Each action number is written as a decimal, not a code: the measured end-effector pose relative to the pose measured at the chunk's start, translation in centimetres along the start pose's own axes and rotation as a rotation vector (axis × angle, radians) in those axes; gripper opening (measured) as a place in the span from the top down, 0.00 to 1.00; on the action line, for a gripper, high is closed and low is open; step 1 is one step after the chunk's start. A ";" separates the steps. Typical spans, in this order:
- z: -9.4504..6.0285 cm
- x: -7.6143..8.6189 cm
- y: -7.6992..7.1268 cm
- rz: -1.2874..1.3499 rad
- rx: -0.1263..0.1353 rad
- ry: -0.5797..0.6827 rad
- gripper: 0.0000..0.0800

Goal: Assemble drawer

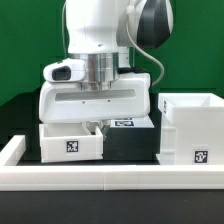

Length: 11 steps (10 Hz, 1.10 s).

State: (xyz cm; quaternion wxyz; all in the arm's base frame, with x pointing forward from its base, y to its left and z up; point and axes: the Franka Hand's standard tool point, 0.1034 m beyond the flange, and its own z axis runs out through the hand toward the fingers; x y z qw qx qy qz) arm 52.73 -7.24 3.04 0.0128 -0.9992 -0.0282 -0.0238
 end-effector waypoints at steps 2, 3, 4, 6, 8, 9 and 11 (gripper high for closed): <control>0.2 -0.3 0.2 -0.150 -0.007 -0.006 0.95; 0.2 -0.3 0.2 -0.202 -0.007 -0.007 0.95; 0.2 -0.2 -0.1 -0.288 -0.019 -0.001 0.95; 0.3 -0.3 -0.9 -0.529 -0.022 -0.022 0.95; 0.4 -0.5 -1.0 -0.695 0.000 -0.058 0.95; 0.4 -0.6 -0.9 -0.719 -0.002 -0.058 0.95; 0.5 -0.7 -0.6 -0.856 -0.003 -0.065 0.95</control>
Offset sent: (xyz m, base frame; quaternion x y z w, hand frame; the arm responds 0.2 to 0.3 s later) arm -0.0066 0.0152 0.0050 -0.0269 0.0296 -0.2055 0.9778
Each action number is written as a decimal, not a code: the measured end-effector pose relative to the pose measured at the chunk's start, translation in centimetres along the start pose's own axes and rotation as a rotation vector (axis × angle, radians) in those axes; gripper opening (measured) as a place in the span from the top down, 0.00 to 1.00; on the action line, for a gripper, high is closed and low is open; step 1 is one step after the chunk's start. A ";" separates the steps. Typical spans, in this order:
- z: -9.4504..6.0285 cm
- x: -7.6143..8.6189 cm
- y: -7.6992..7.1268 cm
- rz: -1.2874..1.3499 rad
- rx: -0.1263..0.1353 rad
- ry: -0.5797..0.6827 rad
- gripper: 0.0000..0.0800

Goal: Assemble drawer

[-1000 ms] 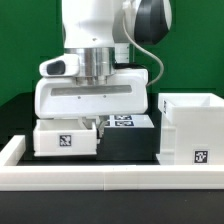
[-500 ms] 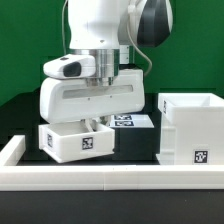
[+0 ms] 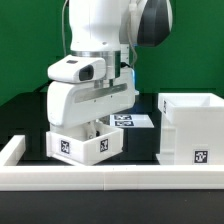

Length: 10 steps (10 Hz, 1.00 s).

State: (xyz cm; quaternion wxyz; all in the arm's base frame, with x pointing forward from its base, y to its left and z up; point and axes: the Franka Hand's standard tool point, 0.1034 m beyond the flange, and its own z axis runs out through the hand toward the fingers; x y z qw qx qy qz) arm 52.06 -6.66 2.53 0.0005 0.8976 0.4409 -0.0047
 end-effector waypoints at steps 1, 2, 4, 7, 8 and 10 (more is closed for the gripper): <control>0.0 -0.1 0.0 -0.028 0.000 -0.001 0.95; 0.1 -0.1 0.0 -0.111 -0.001 -0.008 0.95; 0.0 0.7 -0.5 -0.231 0.010 -0.025 0.95; 0.0 1.8 -1.0 -0.420 0.014 -0.035 0.95; 0.1 1.5 -0.8 -0.501 0.015 -0.041 0.95; 0.1 1.4 -0.8 -0.518 0.016 -0.042 0.95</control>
Offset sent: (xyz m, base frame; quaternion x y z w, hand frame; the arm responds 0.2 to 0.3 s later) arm 0.0080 0.0239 0.0053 0.0244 -0.0094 -0.1707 0.9850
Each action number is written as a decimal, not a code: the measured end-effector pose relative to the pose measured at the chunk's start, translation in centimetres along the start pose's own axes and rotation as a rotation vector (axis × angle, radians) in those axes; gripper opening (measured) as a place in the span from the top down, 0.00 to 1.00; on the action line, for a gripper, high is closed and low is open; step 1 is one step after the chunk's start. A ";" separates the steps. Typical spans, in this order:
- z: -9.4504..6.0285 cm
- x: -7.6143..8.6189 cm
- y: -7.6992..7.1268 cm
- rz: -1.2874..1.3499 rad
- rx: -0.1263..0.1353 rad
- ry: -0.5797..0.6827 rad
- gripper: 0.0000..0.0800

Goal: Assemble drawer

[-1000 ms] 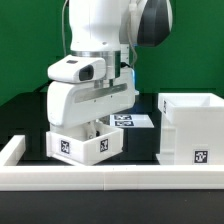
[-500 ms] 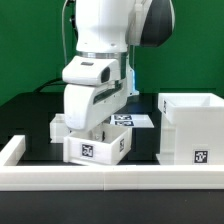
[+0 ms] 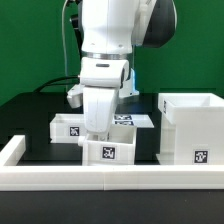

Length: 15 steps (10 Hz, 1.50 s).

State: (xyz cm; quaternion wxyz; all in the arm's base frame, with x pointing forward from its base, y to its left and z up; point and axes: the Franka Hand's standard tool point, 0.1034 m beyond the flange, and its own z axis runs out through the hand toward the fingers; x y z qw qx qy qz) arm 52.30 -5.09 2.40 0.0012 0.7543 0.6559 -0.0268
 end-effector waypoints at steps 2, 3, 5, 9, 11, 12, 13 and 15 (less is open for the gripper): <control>-0.1 1.2 0.0 -0.034 0.013 0.007 0.95; -0.3 2.0 0.4 -0.043 0.017 0.011 0.95; -0.2 2.4 0.8 -0.015 -0.013 0.016 0.95; 0.1 3.1 0.8 -0.014 -0.021 0.014 0.95; 0.1 3.9 1.1 -0.052 -0.001 0.004 0.95; 0.3 4.1 1.3 -0.076 -0.002 -0.001 0.95; 0.3 4.3 1.3 -0.081 -0.003 0.001 0.95; 0.4 4.0 1.2 -0.074 -0.001 0.000 0.95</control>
Offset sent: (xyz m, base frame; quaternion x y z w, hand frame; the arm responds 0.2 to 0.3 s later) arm 0.0189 0.0258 0.0016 0.0131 -0.0001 -0.0381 0.9992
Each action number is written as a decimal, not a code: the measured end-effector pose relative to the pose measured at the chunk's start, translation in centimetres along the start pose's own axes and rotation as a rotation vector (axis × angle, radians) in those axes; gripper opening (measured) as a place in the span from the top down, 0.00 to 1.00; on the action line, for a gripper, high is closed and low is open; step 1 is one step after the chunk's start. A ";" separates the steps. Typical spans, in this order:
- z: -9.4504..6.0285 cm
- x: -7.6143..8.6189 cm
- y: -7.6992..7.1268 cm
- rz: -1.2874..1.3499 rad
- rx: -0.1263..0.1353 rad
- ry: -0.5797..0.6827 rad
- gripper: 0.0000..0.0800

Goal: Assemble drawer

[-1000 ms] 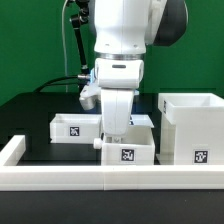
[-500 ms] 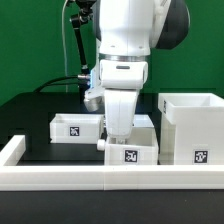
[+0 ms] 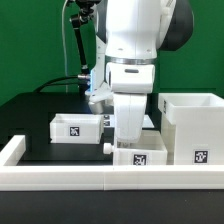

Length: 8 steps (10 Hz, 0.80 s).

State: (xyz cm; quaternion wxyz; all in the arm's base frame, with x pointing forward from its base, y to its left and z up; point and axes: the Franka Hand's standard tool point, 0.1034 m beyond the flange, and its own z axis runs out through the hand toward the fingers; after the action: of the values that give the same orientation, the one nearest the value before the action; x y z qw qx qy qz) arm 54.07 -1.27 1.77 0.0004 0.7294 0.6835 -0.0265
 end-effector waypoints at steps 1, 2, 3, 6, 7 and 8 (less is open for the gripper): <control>0.1 0.0 0.0 -0.003 -0.001 0.000 0.95; 0.5 0.3 0.0 -0.013 -0.010 0.003 0.95; 0.5 0.5 0.0 -0.016 -0.009 0.003 0.95; 0.6 0.9 0.0 -0.031 -0.010 0.003 0.95; 0.6 0.8 0.1 -0.028 -0.020 0.004 0.95; 0.7 0.9 0.1 -0.030 -0.031 0.005 0.95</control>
Offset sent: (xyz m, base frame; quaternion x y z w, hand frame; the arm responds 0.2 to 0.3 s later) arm 0.0021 0.0155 -0.0067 0.0038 -0.0076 -0.0613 0.9981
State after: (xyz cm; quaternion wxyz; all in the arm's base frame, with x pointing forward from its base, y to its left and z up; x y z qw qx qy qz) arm 54.17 -0.40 1.03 0.0095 0.7192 0.6946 -0.0140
